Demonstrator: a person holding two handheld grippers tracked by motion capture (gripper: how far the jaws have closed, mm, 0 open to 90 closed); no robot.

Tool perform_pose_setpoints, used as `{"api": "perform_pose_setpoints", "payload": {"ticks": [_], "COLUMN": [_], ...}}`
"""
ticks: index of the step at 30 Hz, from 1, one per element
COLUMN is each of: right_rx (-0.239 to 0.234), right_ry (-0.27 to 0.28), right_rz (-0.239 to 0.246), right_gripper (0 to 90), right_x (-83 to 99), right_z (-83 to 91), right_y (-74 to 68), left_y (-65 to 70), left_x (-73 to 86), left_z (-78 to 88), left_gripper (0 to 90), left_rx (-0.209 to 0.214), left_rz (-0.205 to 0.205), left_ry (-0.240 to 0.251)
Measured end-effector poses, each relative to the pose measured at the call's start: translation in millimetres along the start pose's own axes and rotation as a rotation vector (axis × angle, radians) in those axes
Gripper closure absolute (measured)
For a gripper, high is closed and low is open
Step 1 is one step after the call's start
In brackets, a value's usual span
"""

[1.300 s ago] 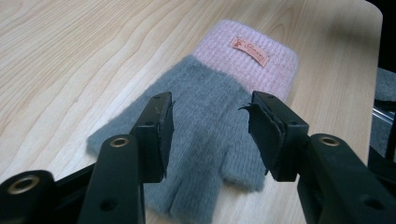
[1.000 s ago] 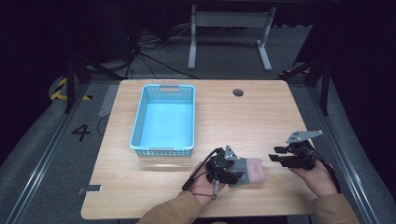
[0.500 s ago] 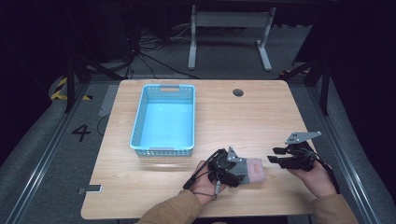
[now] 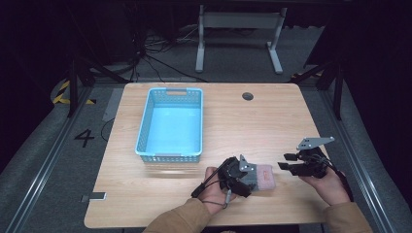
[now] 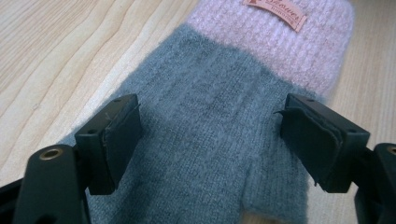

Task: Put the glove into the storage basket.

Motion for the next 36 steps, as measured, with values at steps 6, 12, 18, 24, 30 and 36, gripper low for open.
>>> {"api": "perform_pose_setpoints", "payload": {"ticks": [6,12,18,24,30,36], "right_rx": [-0.005,-0.007,-0.009,-0.010,-0.010,-0.011], "right_ry": [0.000,-0.002,-0.002,-0.002,0.000,0.002], "right_rz": [-0.003,-0.006,-0.009,-0.015,-0.019,-0.023], "right_gripper": [55.1,55.2,55.5,55.4,55.6,56.0], "right_x": [-0.2,0.0,0.0,0.2,0.0,-0.1], "right_z": [-0.2,-1.1,-1.2,-1.2,-1.0,-0.4], "right_y": [-0.5,-0.7,-1.1,-0.5,-1.0,-0.6], "left_y": [0.0,1.4,2.0,4.5,6.6,11.8], "left_x": [-0.2,-1.2,-3.2,-4.2,-4.3,-3.6], "left_z": [0.4,-0.8,-1.7,-1.3,1.7,4.3], "left_gripper": [21.0,18.0,17.4,19.8,30.7,50.6], "left_rx": [0.004,-0.001,-0.003,-0.007,0.010,0.031], "left_rz": [-0.007,-0.018,-0.014,-0.013,-0.018,-0.034], "left_ry": [-0.015,-0.031,-0.056,-0.086,-0.092,-0.082]}}
Point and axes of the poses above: each handheld gripper's, and its own axes: z roughly backward along the jaws, x roughly out of its underside, y roughly to its right, the point moved 3 cm from there along -z, roughly forward along the jaws, and after that the axes turned 2 degrees about -z, right-handed, at the moved point
